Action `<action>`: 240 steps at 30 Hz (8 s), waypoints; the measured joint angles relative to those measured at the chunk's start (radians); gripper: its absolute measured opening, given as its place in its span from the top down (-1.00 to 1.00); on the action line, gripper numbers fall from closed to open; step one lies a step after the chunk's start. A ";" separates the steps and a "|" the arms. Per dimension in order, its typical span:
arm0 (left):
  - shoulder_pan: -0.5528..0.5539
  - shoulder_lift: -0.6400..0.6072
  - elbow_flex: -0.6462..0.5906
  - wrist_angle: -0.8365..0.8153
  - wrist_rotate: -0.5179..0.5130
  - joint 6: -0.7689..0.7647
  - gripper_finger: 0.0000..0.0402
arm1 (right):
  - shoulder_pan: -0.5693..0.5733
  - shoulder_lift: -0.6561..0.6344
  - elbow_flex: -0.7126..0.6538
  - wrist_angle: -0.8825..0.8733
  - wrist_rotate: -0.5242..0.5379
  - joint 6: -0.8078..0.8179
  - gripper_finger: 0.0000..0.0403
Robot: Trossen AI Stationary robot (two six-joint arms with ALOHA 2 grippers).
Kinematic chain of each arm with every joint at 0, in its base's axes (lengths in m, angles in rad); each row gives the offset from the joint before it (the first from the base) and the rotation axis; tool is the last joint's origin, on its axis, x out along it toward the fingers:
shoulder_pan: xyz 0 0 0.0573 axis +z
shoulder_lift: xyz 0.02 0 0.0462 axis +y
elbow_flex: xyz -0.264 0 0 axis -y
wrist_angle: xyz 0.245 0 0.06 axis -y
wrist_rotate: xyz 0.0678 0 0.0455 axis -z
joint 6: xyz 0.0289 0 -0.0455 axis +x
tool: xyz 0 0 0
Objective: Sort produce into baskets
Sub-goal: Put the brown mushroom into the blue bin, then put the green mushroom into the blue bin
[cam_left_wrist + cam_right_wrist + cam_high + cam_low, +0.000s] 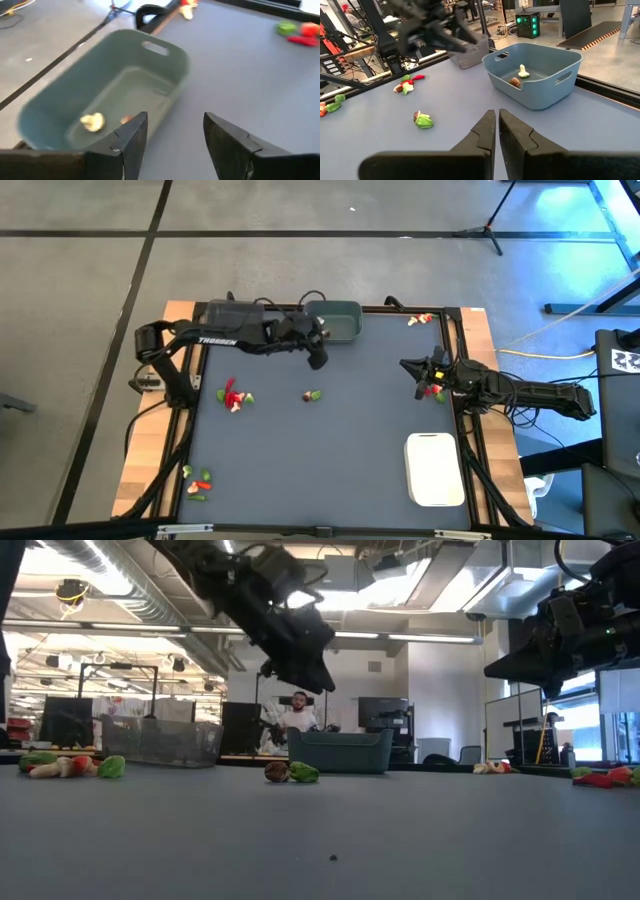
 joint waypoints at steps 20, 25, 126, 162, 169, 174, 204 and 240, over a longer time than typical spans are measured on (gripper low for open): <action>-0.297 -0.014 -0.028 -0.293 0.004 -0.002 0.09 | 0.000 0.000 0.000 -0.001 0.000 0.000 0.87; -0.308 -0.014 -0.079 -0.295 0.003 -0.002 0.09 | 0.000 0.000 0.000 -0.001 0.000 0.000 0.87; 0.115 0.008 -0.203 0.461 -0.010 -0.001 0.63 | 0.000 0.000 0.000 -0.008 0.083 -0.031 0.87; 0.167 0.179 -0.086 0.431 -0.010 -0.048 0.09 | 0.000 0.000 0.000 -0.019 0.082 -0.053 0.87; 0.104 0.099 -0.086 0.403 -0.007 -0.048 0.08 | 0.000 0.000 0.000 -0.020 0.082 -0.053 0.87; 0.049 0.019 -0.086 0.296 -0.008 -0.044 0.11 | 0.000 0.000 0.000 -0.029 0.082 -0.053 0.87; -0.217 -0.281 -0.087 -0.732 -0.006 -0.346 0.26 | 0.000 0.000 0.000 -0.039 0.071 -0.019 0.87; -0.304 -0.215 -0.207 -0.968 0.111 -0.581 -0.14 | 0.000 0.000 0.000 -0.039 0.071 -0.019 0.87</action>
